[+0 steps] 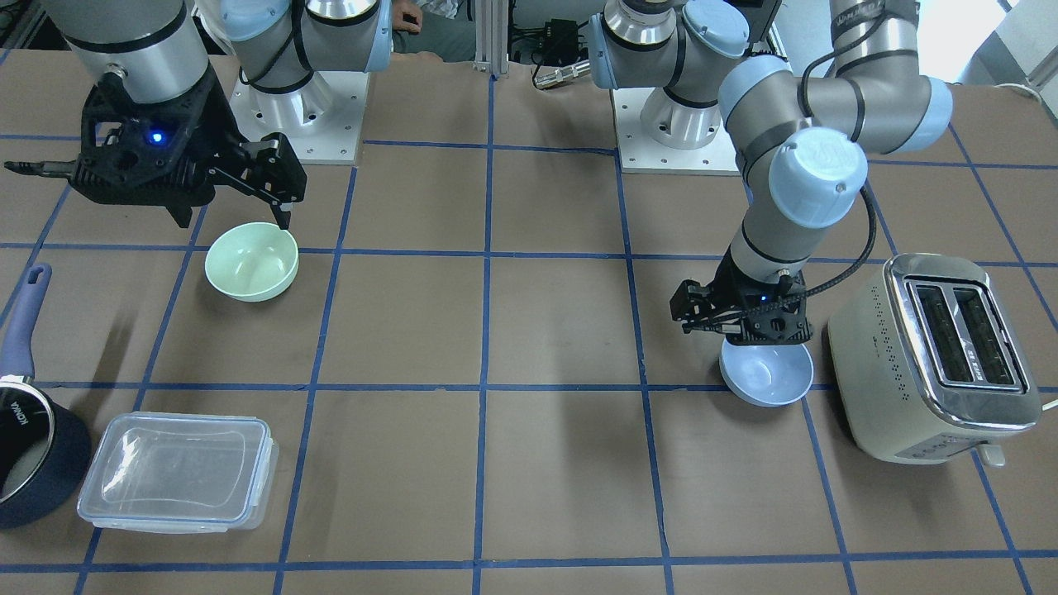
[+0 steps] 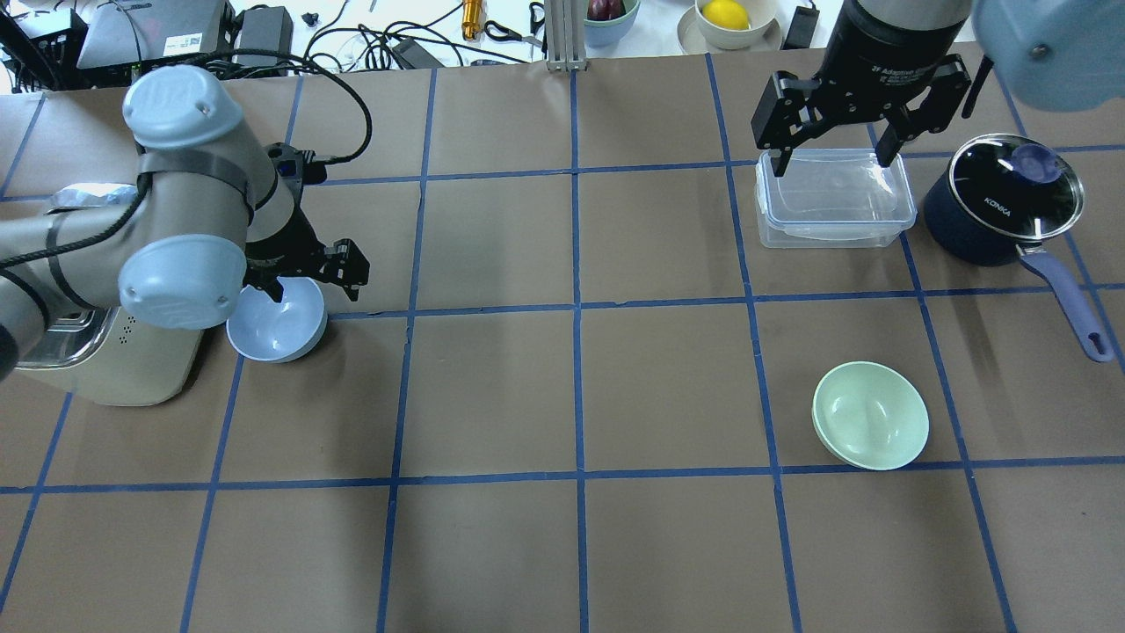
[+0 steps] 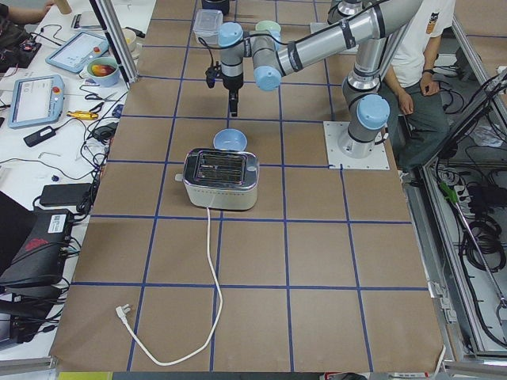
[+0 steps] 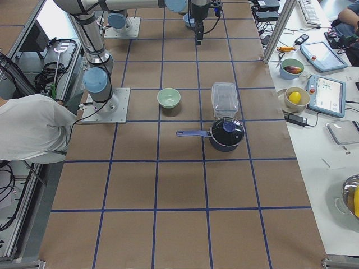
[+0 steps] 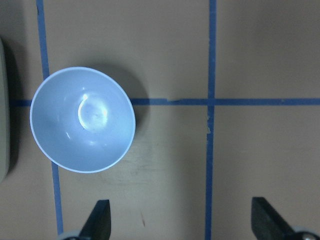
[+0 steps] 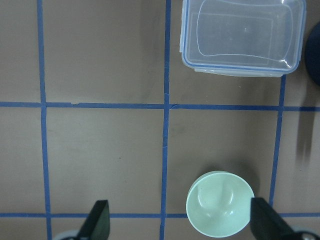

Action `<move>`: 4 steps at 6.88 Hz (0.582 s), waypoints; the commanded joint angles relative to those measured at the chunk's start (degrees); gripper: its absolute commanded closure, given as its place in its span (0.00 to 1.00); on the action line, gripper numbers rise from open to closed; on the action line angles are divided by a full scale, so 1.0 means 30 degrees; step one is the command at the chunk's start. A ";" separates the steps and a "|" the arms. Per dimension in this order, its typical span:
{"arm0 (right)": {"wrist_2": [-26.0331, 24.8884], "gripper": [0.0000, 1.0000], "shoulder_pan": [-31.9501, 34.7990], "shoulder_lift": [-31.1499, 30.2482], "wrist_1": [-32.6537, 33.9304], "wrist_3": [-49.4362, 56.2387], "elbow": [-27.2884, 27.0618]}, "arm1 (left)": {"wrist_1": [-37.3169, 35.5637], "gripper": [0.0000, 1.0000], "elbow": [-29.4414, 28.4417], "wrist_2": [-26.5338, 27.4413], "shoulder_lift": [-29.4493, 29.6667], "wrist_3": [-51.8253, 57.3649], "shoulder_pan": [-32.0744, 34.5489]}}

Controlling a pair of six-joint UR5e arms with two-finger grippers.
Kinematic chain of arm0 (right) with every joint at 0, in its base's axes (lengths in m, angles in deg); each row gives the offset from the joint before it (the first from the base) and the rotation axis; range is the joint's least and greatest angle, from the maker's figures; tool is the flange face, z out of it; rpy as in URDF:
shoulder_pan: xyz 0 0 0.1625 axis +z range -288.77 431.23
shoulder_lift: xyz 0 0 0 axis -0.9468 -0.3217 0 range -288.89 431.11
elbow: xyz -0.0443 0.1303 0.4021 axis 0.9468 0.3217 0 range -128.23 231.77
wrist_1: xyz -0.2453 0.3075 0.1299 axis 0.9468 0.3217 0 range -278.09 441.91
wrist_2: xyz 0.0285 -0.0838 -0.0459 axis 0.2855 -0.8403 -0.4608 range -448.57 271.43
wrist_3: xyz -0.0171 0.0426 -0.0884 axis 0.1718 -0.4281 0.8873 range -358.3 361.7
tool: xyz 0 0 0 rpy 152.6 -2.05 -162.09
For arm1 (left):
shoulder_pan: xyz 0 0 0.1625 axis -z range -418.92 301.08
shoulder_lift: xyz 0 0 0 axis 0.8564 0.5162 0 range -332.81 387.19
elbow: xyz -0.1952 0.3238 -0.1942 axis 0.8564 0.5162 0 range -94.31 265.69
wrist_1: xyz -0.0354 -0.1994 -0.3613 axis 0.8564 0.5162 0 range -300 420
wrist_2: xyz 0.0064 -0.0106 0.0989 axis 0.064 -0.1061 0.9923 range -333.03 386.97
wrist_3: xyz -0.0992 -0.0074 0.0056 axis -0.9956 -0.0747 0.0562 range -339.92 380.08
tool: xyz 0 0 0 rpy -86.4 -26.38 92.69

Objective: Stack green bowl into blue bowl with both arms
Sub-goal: 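Reach the left gripper down to the light blue bowl's rim, then slide the blue bowl to center with left gripper while right grasps green bowl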

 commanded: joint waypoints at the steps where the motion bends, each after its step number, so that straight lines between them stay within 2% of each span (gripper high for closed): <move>1: -0.0049 0.00 -0.0530 0.0093 0.1023 0.1817 -0.2377 | -0.3418 0.00 0.0491 0.0441 0.2408 0.0792 -0.0252; 2: -0.1006 0.00 -0.0736 -0.0055 0.1322 0.1881 -0.3175 | -0.3463 0.07 0.0782 0.0647 0.2445 0.1871 -0.0978; 3: -0.1509 0.00 -0.1115 -0.0114 0.1267 0.2229 -0.3532 | -0.3608 0.36 0.1365 0.0562 0.2474 0.3042 -0.1594; 4: -0.1543 0.00 -0.1409 -0.0115 0.0976 0.2291 -0.3564 | -0.3639 0.97 0.1371 0.0590 0.2591 0.3228 -0.1514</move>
